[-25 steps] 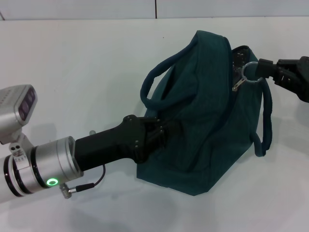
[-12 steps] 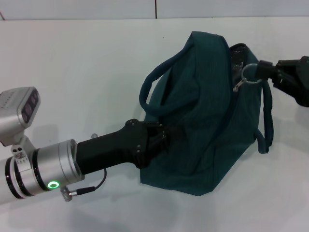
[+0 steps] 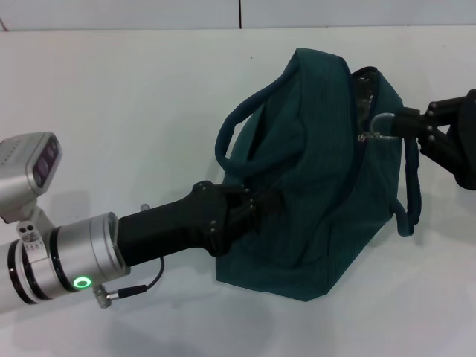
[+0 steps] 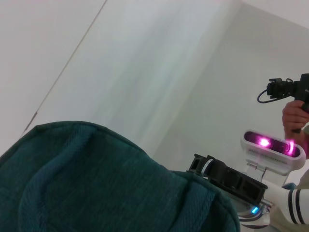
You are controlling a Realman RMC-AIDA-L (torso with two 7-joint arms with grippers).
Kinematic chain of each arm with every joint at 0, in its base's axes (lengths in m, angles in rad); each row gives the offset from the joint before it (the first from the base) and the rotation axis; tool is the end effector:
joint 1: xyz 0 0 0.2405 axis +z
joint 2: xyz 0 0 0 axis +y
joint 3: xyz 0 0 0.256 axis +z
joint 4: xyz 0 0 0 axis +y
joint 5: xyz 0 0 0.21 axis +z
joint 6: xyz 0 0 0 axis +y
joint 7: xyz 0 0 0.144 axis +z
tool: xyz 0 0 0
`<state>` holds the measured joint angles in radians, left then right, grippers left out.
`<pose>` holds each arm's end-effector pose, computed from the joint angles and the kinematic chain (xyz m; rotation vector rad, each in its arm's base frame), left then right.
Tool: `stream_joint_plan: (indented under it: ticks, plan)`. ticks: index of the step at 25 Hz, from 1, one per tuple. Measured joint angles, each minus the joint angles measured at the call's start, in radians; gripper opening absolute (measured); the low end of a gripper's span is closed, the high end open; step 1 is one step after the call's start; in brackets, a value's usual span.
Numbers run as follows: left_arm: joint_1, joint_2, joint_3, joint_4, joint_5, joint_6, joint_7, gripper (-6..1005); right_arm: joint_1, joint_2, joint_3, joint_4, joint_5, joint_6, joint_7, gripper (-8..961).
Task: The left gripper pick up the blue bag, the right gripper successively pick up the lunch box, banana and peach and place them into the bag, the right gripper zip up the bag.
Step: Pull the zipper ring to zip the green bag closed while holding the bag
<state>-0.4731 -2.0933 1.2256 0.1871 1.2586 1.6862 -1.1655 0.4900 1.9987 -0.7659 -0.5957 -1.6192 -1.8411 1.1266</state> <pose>-0.2378 0.2572 -0.0658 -2.6522 -0.8689 -1.3851 0.2347 0.3097 0.0458 -2.6497 0.1393 1.1708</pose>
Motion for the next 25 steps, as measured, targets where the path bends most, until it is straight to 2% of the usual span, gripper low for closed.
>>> stream_joint_plan:
  ticks: [14, 25]
  plan:
    - [0.002, -0.001, 0.001, 0.002, 0.006, 0.007, -0.003, 43, 0.019, 0.003, -0.010, 0.002, -0.007, 0.030, -0.070, 8]
    - [0.002, 0.001, 0.002, 0.002, 0.007, 0.007, -0.003, 43, 0.019, -0.013, -0.010, 0.002, -0.010, 0.044, -0.120, 9]
